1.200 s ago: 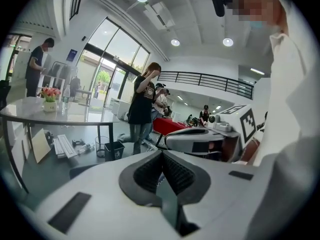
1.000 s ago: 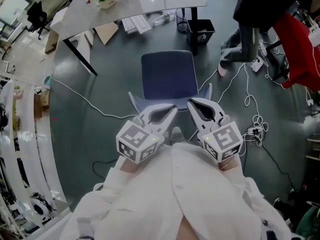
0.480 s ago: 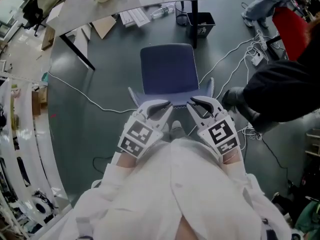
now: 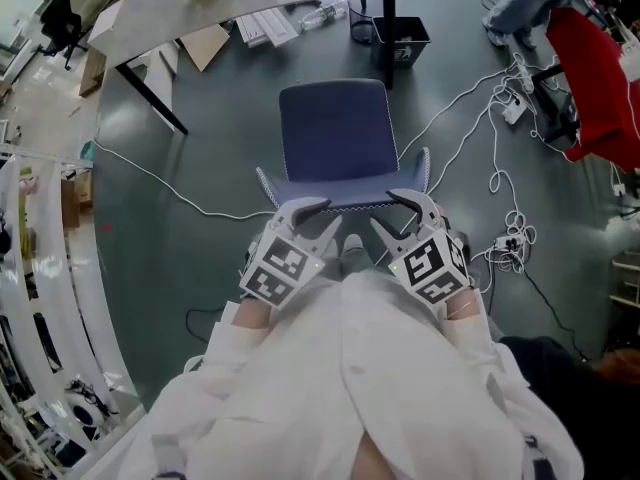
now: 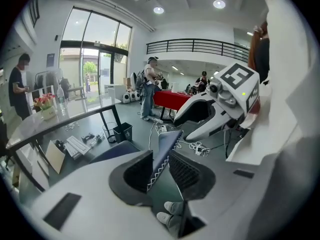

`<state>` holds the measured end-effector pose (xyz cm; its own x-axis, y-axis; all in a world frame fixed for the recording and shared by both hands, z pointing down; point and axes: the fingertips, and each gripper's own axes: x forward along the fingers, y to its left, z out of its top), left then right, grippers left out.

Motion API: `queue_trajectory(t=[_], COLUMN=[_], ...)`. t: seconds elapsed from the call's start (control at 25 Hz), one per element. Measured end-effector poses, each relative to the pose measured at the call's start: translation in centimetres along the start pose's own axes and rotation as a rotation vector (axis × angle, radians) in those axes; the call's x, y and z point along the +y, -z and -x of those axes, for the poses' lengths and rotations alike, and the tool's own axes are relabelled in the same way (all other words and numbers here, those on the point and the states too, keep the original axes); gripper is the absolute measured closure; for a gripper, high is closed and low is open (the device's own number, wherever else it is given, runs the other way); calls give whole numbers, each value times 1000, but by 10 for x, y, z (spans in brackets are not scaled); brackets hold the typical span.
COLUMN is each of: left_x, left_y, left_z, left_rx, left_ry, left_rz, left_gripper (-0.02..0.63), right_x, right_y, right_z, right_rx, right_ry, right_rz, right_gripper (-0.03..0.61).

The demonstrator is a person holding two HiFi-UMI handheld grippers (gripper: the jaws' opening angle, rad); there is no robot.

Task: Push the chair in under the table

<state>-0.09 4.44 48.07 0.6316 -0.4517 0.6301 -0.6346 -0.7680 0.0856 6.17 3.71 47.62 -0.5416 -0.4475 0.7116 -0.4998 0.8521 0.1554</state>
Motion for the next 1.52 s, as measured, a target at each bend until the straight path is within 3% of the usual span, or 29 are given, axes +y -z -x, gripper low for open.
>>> queue_trajectory(t=[0.24,0.44,0.8,1.04,1.52], left_x=[2,5,15,19,23], left_y=[20,38,48,48,43], left_z=[-5,-12,-27,-30,-34], left_rx=[98,177,228,232,231], left_ry=[1,-19,-34,-45,-70], left_rz=[-51,-93,-136,-129,-150], left_gripper=[473,400,400,450,453], right_x=[1,-4,-3,-7,-15], right_y=[17,35,38,41,39], right_z=[-14,-24,-40,-43,-44], right_rx=[76,163,180,154,146], right_ry=[22,86,45,46,26], right_rz=[63,181,161,110,85], right_gripper=[391,391,391,393,396])
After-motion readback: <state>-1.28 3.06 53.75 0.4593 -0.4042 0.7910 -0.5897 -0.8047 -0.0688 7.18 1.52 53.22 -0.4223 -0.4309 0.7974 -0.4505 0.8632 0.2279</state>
